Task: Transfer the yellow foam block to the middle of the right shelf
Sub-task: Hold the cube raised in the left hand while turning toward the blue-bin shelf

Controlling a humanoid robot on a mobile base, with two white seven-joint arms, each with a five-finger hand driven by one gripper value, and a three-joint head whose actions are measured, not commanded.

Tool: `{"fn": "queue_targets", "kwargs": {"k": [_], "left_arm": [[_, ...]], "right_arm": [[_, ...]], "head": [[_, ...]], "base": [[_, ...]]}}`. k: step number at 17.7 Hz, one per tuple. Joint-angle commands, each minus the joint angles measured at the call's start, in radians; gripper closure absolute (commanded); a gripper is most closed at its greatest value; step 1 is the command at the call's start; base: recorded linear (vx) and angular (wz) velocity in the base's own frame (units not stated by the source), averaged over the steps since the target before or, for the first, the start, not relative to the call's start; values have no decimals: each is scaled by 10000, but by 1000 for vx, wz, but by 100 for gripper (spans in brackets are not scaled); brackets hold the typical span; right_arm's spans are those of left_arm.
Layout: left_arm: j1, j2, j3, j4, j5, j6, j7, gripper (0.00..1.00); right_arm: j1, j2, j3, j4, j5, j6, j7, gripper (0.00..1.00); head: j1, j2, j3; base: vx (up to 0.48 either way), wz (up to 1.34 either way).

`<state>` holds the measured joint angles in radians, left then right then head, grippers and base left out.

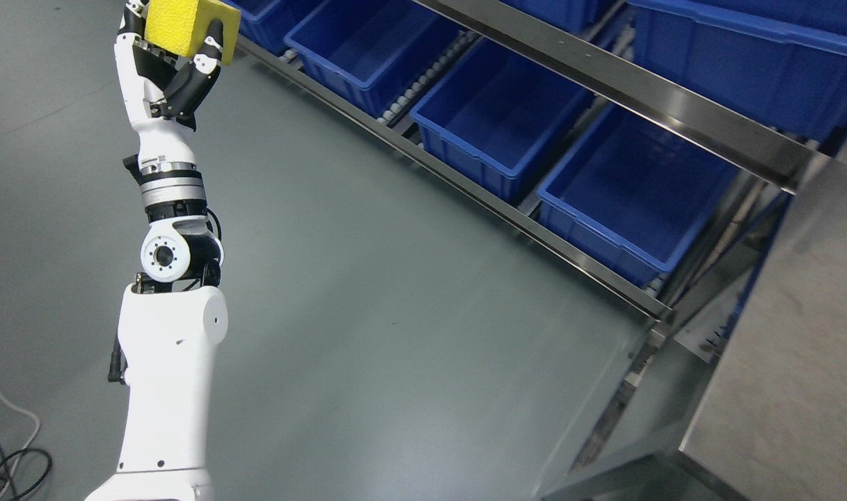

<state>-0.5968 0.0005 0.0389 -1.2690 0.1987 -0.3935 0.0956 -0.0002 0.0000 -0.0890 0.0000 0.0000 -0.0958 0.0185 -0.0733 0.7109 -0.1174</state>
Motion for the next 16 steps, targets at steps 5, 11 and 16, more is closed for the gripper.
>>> {"fn": "queue_targets", "kwargs": {"k": [5, 11, 16], "left_arm": [[78, 501, -51, -149, -162, 23, -127, 73], [950, 425, -51, -103, -576, 38, -143, 73], [1366, 409, 87, 19, -576, -7, -143, 73]], "right_arm": [[-13, -175, 0, -174, 0, -9, 0, 0], [-28, -175, 0, -174, 0, -9, 0, 0], [-13, -175, 0, -174, 0, -9, 0, 0]], "head": [[0, 0, 0], [0, -1, 0], [0, -1, 0]], "base": [[112, 637], [134, 553], [187, 458]]}}
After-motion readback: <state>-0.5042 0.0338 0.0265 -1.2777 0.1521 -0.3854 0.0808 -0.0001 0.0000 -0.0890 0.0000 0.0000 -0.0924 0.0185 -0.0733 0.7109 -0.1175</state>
